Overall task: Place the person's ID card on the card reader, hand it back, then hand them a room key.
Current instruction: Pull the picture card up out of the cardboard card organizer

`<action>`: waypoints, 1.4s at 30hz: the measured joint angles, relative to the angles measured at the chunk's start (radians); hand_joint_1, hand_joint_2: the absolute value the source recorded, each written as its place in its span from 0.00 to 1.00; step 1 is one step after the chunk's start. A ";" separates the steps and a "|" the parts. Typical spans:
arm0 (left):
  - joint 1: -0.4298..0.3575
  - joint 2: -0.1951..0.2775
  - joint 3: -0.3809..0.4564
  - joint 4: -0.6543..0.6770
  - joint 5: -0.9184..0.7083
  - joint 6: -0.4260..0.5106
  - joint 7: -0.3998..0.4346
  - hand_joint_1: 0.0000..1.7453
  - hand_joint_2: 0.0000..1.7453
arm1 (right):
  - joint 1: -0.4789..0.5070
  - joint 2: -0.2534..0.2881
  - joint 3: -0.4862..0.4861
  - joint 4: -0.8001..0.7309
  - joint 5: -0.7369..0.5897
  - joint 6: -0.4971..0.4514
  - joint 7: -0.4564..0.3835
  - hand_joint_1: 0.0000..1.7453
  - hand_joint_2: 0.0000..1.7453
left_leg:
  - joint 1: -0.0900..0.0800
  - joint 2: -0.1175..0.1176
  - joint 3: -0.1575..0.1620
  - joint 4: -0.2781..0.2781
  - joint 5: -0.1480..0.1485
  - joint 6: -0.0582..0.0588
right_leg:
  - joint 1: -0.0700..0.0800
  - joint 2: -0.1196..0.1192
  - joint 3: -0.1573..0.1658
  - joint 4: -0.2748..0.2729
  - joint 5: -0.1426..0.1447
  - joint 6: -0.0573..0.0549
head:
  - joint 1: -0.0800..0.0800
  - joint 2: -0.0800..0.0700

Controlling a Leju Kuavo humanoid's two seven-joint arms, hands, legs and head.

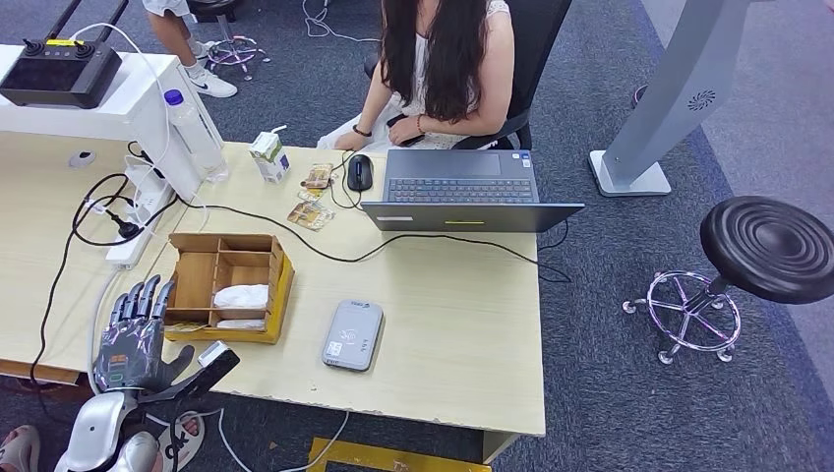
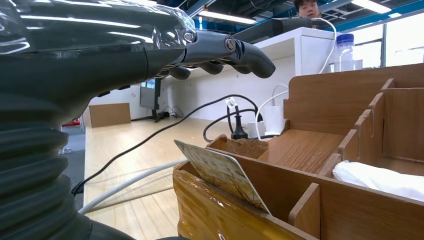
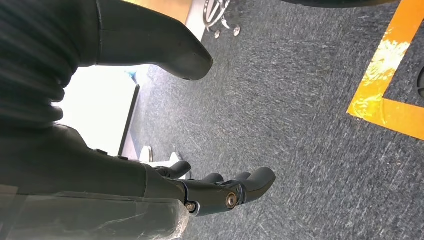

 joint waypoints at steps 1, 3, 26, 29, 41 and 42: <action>0.000 0.000 0.000 0.000 0.001 -0.002 0.001 0.00 1.00 | 0.000 0.000 0.001 0.000 0.000 0.000 0.000 0.00 1.00 | 0.000 0.000 0.000 0.000 0.000 0.000 | 0.000 0.000 0.000 0.000 0.000 0.000 | 0.000 0.000; 0.000 0.001 0.000 0.000 0.002 -0.009 0.004 0.00 1.00 | 0.000 -0.001 0.004 0.000 -0.002 0.000 0.000 0.00 1.00 | 0.000 0.000 0.000 0.000 0.000 0.000 | 0.000 0.000 0.000 0.000 0.000 0.000 | 0.000 0.000; 0.000 0.006 0.000 0.000 0.005 -0.028 0.016 1.00 1.00 | -0.001 -0.002 0.013 0.000 -0.013 0.000 0.002 0.00 1.00 | 0.000 0.000 0.000 0.000 0.000 0.000 | 0.000 0.000 0.000 0.000 0.000 0.000 | 0.000 0.000; 0.000 0.006 0.000 0.000 0.015 -0.015 -0.005 1.00 1.00 | -0.002 -0.002 0.015 0.000 -0.015 0.000 -0.001 0.00 1.00 | 0.000 0.000 0.000 0.000 0.000 0.000 | 0.000 0.000 0.000 0.000 0.000 0.000 | 0.000 0.000; 0.002 0.008 0.000 0.000 0.042 -0.001 -0.034 1.00 1.00 | -0.002 -0.002 0.021 0.001 -0.019 0.002 -0.004 0.00 1.00 | 0.000 0.000 0.000 0.000 0.000 0.000 | 0.000 0.000 0.000 0.000 0.000 0.000 | 0.000 0.000; 0.002 0.008 0.000 0.000 0.042 -0.001 -0.035 1.00 1.00 | -0.002 -0.002 0.022 0.001 -0.019 0.002 -0.005 0.00 1.00 | 0.000 0.000 0.000 0.000 0.000 0.000 | 0.000 0.000 0.000 0.000 0.000 0.000 | 0.000 0.000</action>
